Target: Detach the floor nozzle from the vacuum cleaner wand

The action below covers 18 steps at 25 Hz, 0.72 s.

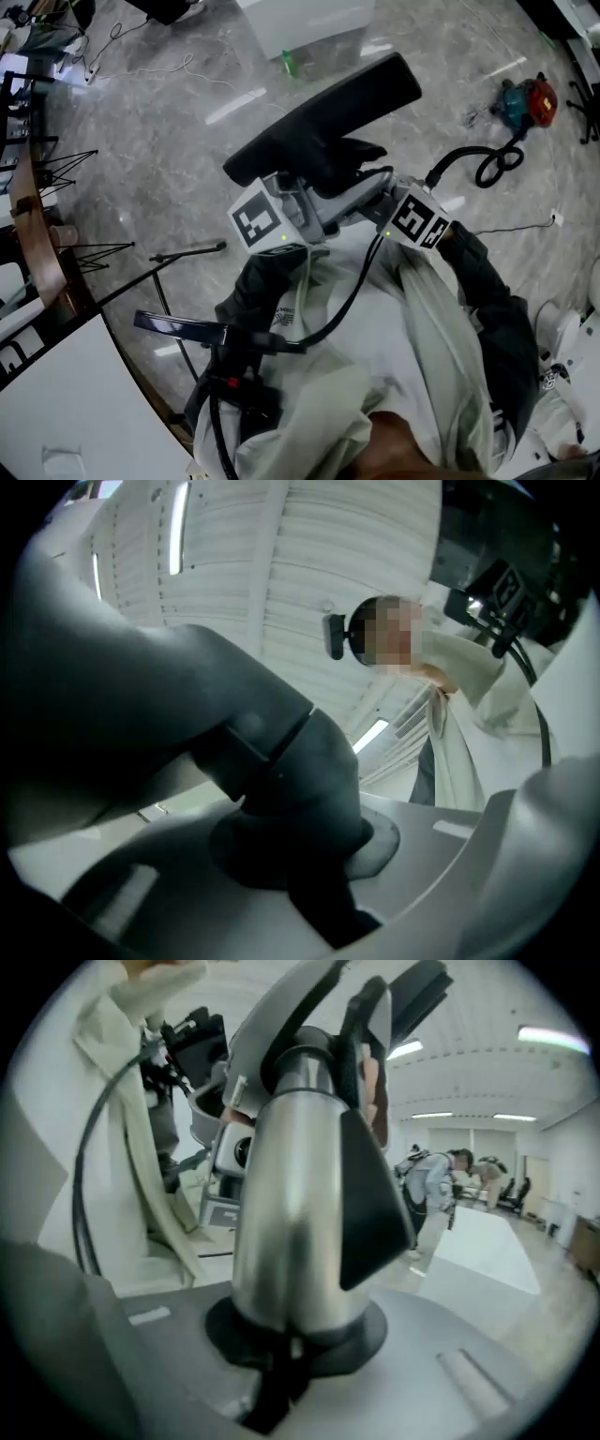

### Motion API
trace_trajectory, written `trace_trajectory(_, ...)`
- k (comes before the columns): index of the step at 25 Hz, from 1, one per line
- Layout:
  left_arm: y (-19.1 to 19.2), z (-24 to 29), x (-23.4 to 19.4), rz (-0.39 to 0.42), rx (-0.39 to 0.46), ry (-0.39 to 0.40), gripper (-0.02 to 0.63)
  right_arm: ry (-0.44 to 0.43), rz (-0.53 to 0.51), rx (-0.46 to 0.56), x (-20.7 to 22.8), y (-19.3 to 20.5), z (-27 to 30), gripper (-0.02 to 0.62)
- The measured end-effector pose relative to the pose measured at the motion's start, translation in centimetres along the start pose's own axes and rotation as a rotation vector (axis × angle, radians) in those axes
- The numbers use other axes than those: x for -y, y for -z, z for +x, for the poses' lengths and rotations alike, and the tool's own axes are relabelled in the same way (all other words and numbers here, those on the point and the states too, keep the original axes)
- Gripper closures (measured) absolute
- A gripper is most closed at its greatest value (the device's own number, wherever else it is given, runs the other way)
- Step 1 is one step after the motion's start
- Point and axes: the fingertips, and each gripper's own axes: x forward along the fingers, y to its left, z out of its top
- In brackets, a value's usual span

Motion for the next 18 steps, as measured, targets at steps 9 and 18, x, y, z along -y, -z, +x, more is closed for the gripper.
trace_trajectory(9,0.7,-0.5,-4.9,-0.082,-0.026,-0.244,0.529,0.019,0.108,-0.047,1.7,0.5,0.9,0.557)
trace_trajectory(18,0.7,0.2,-5.2,-0.04,-0.041,-0.182,0.531,0.193,0.044,-0.027,4.3,0.8,1.0,0.557)
